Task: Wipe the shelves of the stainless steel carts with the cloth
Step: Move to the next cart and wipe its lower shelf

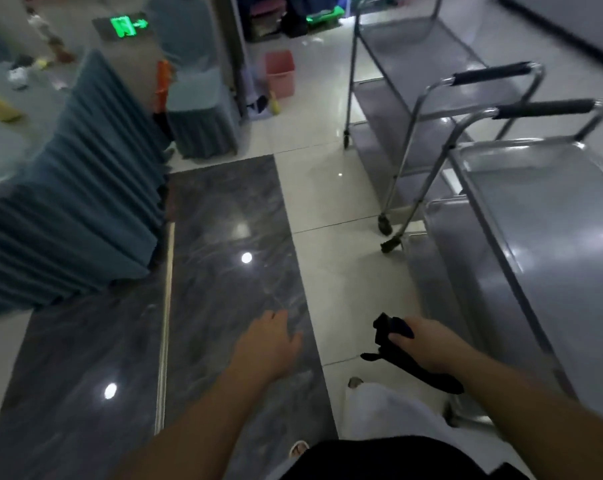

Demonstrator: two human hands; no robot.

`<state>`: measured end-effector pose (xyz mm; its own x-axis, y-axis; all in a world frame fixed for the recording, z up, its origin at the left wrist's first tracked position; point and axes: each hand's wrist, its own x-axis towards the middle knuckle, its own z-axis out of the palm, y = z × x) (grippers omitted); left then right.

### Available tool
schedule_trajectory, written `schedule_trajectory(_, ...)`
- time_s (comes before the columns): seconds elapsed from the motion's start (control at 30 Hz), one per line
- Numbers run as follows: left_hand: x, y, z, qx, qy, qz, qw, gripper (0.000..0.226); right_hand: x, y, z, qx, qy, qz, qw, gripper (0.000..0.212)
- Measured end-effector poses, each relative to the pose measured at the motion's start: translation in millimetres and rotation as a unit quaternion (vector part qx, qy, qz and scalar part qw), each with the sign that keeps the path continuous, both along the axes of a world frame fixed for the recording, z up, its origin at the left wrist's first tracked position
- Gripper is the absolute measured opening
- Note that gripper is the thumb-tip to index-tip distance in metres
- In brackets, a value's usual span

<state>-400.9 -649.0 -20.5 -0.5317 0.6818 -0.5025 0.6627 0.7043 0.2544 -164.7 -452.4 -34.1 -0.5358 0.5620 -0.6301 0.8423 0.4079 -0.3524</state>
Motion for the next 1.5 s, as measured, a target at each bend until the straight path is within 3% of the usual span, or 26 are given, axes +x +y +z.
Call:
schedule_trajectory(0.3,-60.0,216.0,2.5,-0.006,0.012,-0.161,0.987,0.06,-6.7,144.1,-28.2,-0.011,0.013,-0.204,0.979,0.029)
schedule_trajectory(0.7,-108.5,447.6,-7.0,-0.029,0.023,-0.325,0.945,0.059,-53.7,284.5,-28.3,-0.027,0.042,-0.325,0.944,0.032)
schedule_trajectory(0.9,-129.9,545.6,-48.7,-0.052,-0.006,-0.438,0.897,0.062,-78.6,305.6,-52.1,-0.032,0.046,-0.475,0.878,0.027)
schedule_trajectory(1.07,-149.2,608.2,-70.3,-0.087,-0.032,-0.543,0.835,0.061,-114.4,290.3,-60.6,-0.035,0.002,-0.591,0.806,0.023)
schedule_trajectory(1.23,-149.1,651.8,-88.2,-0.1,-0.031,-0.619,0.778,0.059,-151.3,279.4,-81.5,-0.064,0.046,-0.681,0.728,0.025)
schedule_trajectory(1.33,-144.5,661.4,-103.1,-0.103,-0.034,-0.632,0.768,0.058,-162.5,281.2,-98.5,-0.074,0.075,-0.707,0.699,0.023)
schedule_trajectory(1.5,-143.2,666.3,-142.9,-0.106,-0.032,-0.611,0.784,0.059,-164.8,293.4,-141.0,-0.083,0.114,-0.696,0.704,0.021)
